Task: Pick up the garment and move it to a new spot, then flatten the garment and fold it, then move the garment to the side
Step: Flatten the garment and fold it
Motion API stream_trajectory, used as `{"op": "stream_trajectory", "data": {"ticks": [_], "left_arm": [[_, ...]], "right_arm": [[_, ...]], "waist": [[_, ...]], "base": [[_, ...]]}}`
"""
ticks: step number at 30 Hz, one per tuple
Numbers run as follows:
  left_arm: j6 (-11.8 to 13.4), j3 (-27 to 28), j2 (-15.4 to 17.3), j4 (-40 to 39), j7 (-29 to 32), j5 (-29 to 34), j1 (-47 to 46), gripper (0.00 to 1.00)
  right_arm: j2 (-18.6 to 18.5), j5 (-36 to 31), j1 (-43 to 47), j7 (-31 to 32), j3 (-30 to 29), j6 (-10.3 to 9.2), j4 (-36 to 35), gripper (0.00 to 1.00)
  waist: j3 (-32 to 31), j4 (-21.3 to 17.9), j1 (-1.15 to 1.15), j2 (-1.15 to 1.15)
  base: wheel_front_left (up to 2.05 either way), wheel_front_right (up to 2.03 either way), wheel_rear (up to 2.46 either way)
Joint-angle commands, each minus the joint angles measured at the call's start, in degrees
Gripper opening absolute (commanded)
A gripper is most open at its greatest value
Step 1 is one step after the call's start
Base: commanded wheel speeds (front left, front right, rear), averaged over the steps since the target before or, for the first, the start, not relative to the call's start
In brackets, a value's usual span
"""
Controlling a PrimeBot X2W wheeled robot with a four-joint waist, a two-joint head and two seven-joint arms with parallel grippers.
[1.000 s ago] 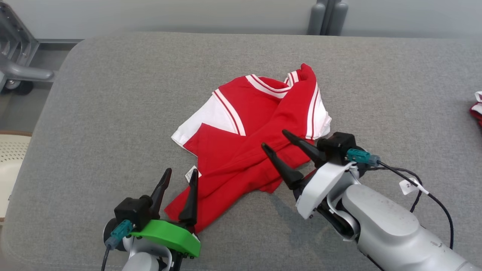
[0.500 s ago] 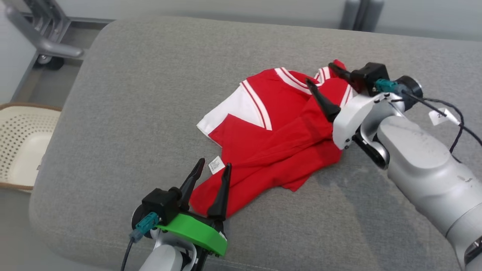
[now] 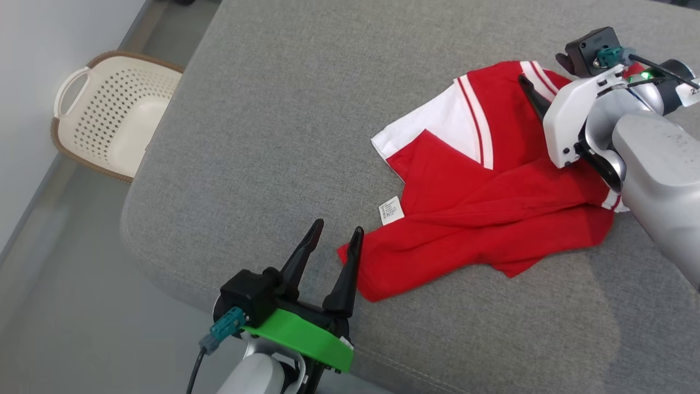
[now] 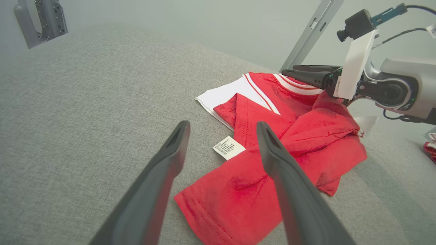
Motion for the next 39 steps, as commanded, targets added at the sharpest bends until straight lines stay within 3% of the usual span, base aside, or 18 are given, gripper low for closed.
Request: {"op": "stream_trajectory", "data": {"ticks": [1,6,7,8,9,15,20,24,29,30,31,39], "left_arm": [[0.6,-0.1,-0.1,-0.7,0.0,-0.2,-1.3,1.00],[1.5,-0.5,-0.1,-2.3,0.0,-0.7,-1.1,1.00],[1.6,-0.5,-0.1,-2.4,0.0,-0.8,-1.1,1.00],[1.6,-0.5,-0.1,-2.4,0.0,-0.7,-1.1,1.00],[1.6,-0.4,-0.1,-2.4,0.0,-0.7,-1.0,1.00],[1.2,-0.2,-0.1,-2.2,0.0,-0.2,-1.1,1.00],[0.8,-0.5,0.0,-2.1,0.0,0.2,-1.2,1.00],[0.4,-0.7,-0.1,-1.6,0.0,0.6,-1.6,1.00],[-0.1,-1.1,0.0,-0.6,0.0,1.2,-3.1,1.00],[-0.2,-1.1,0.0,-0.4,0.0,1.4,-3.5,1.00],[-0.2,-0.9,0.0,-0.2,0.0,1.6,-3.7,1.00],[-1.0,1.9,0.0,2.8,0.0,4.7,-6.2,1.00]], "right_arm": [[-0.7,0.5,-1.0,0.5,0.6,-0.05,0.4,1.00],[-1.3,1.6,-3.0,3.3,3.1,-0.05,2.9,1.00],[-1.3,1.7,-3.1,4.0,3.7,-0.05,3.4,0.78],[-1.6,1.8,-3.3,4.2,3.9,-0.05,4.2,0.45],[-1.9,1.8,-3.5,4.0,4.2,-0.08,4.7,0.00],[-4.1,-0.2,-9.5,-2.9,2.2,-0.13,8.9,0.00],[-6.8,-4.9,-15.8,-10.7,-3.6,-0.07,16.3,0.00],[-14.8,-9.6,-14.6,-11.0,-11.8,-0.09,16.7,0.00],[-19.1,-17.1,-9.9,-10.2,-26.1,-0.07,16.5,0.00],[-18.4,-18.3,-8.1,-9.0,-29.0,-0.07,16.6,0.79],[-17.2,-19.4,-6.8,-8.4,-31.9,-0.06,16.6,1.00],[-5.6,-27.9,-2.3,-12.4,-47.0,-0.07,14.7,1.00]], "waist": [[5.8,4.2,-0.01,0.00],[7.4,4.4,-0.01,0.00],[7.6,4.4,-0.01,0.00],[7.7,4.4,-0.01,0.00],[7.7,4.4,-0.01,0.00],[7.8,4.5,-0.01,0.00],[7.9,4.5,-0.01,0.00],[7.8,4.5,-0.01,0.00],[6.7,3.2,-0.01,0.00],[6.3,2.6,-0.01,0.00],[6.0,1.9,-0.01,0.00],[2.6,-6.8,-0.01,0.00]], "base": [[0.00,0.00,0.00],[0.00,0.00,0.00],[0.00,0.00,0.00],[0.00,0.00,0.00],[0.00,0.00,0.00],[0.00,0.00,0.00],[0.00,0.00,0.00],[0.00,0.00,0.00],[0.00,0.00,0.00],[0.00,0.00,0.00],[0.00,0.00,0.00],[0.00,0.00,0.00]]}}
